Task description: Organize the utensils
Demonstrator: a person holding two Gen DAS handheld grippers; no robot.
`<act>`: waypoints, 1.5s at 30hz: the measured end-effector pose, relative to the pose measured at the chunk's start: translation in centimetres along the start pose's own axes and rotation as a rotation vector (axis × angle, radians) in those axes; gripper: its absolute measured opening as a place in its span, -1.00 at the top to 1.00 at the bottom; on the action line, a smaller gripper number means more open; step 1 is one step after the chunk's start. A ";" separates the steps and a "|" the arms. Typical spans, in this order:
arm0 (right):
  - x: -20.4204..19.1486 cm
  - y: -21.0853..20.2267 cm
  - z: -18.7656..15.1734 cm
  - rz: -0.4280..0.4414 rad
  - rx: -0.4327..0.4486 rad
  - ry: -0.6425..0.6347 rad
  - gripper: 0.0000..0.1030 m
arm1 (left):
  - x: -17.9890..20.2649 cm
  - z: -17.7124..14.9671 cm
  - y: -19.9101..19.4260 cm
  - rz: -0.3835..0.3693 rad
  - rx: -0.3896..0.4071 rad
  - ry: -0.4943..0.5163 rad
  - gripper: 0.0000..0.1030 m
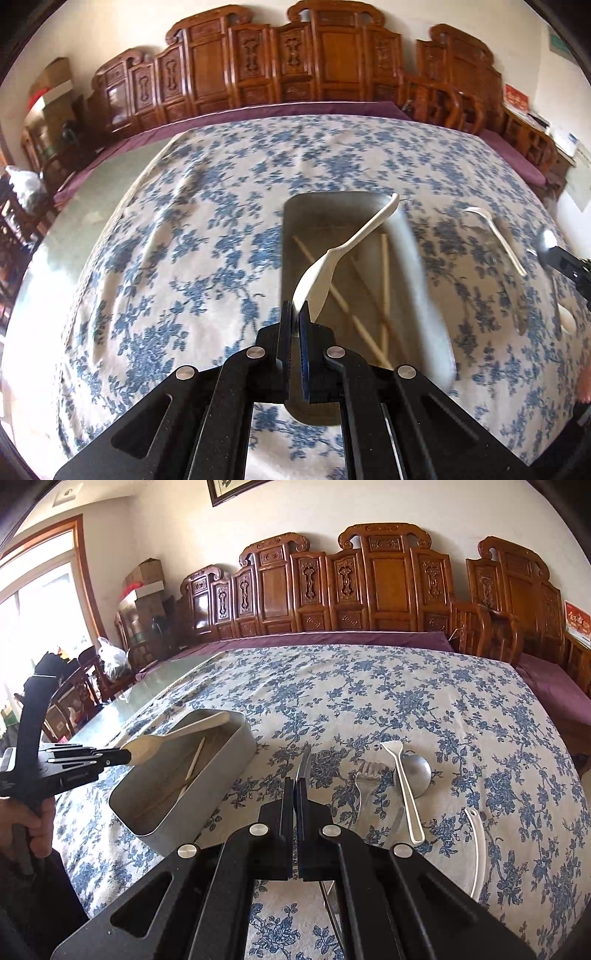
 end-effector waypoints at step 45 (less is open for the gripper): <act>-12.5 1.9 3.5 0.165 -0.038 -0.062 0.96 | -0.6 0.4 -0.1 -0.116 0.078 0.031 0.89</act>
Point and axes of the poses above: each gripper's, at about its wrist camera, not at the fingertips, and y roughly the way its jaws point, x to its right, z to its top, the point moved 8 cm from there along y, roughly the way its jaws point, and after that the axes turned 10 degrees about y, right-handed, at the moved point
